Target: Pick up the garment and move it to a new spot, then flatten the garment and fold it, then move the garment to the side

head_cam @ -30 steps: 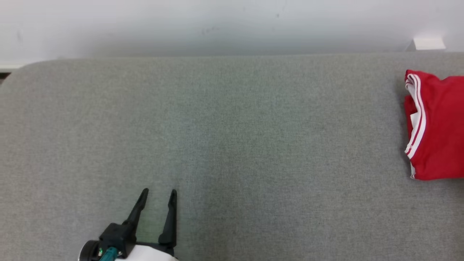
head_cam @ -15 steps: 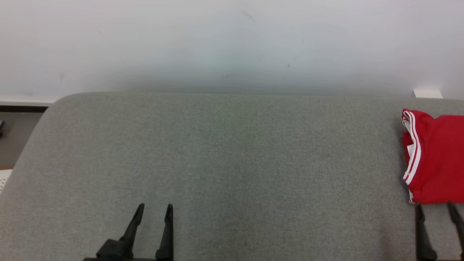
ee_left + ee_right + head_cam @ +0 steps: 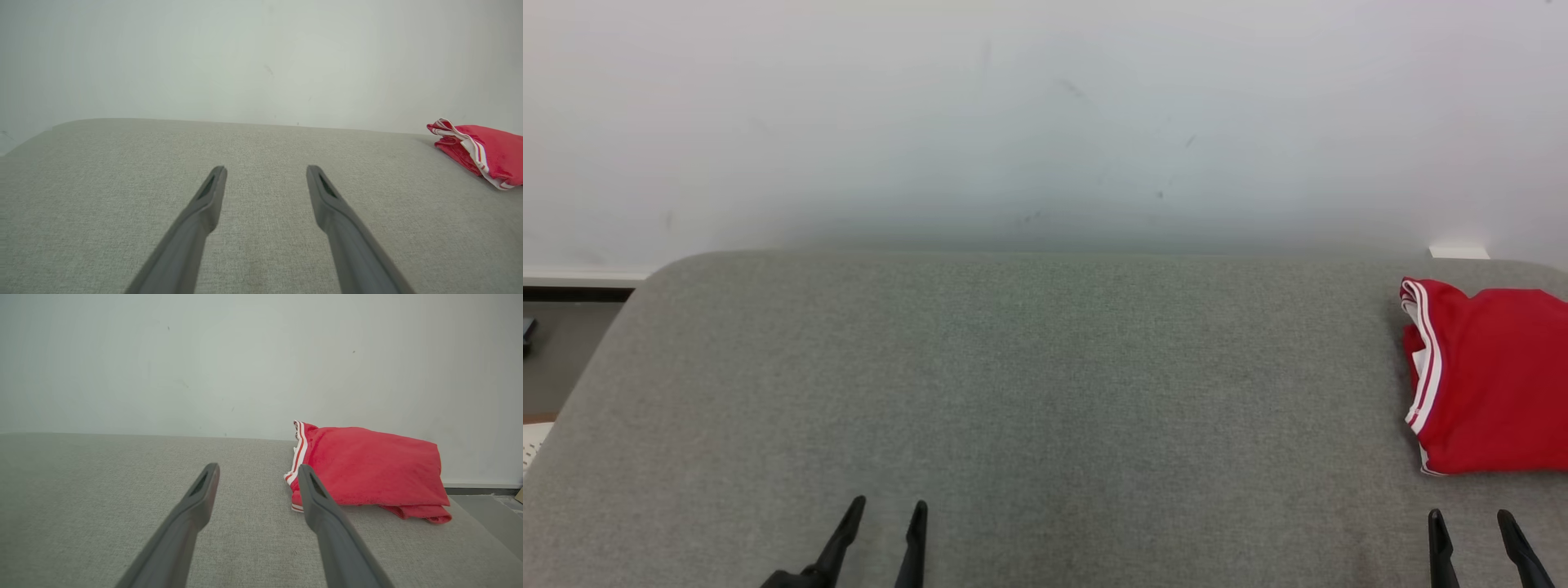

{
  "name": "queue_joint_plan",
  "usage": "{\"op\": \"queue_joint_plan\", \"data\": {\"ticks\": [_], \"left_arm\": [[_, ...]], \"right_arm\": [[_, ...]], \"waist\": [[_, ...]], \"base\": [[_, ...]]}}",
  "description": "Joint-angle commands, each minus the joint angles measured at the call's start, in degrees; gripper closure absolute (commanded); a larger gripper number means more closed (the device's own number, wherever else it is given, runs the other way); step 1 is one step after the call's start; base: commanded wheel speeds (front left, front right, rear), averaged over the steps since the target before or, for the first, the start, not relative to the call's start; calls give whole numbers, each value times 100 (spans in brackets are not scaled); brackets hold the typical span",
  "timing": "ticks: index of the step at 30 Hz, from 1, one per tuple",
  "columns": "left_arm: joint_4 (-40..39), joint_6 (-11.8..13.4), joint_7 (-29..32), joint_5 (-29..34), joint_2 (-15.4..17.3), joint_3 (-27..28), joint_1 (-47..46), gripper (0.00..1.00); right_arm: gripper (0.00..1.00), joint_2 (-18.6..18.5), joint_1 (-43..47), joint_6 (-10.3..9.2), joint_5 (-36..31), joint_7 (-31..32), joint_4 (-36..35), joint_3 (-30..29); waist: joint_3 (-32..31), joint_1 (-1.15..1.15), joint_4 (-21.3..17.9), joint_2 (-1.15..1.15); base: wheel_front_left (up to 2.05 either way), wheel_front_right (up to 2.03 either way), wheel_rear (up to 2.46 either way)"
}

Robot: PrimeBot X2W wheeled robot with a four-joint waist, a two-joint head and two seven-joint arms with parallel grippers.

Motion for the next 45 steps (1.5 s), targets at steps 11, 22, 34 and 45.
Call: {"op": "queue_joint_plan", "data": {"ticks": [11, 22, 34, 45], "left_arm": [[-37, 103, 0, -68, 27, 57, 31, 0], [161, 83, 116, -589, 3, 65, 54, 100], [190, 19, 412, -1932, 47, 243, -120, 100], [220, -42, 651, -3004, 80, 388, -260, 100]], "right_arm": [[0, 5, -121, -17, 77, -13, 46, 28], [100, 75, -123, 0, 592, 190, 336, 51], [100, 60, -341, -2, 1875, 500, 385, 54], [100, 47, -526, -3, 2905, 758, 441, 48]], "waist": [[-37, 1, 71, 0], [-31, 1, 74, 0], [-13, 1, 55, 0], [3, 1, 37, 0]], "base": [[0, 0, 0], [0, 0, 0], [0, 0, 0], [0, 0, 0]]}}
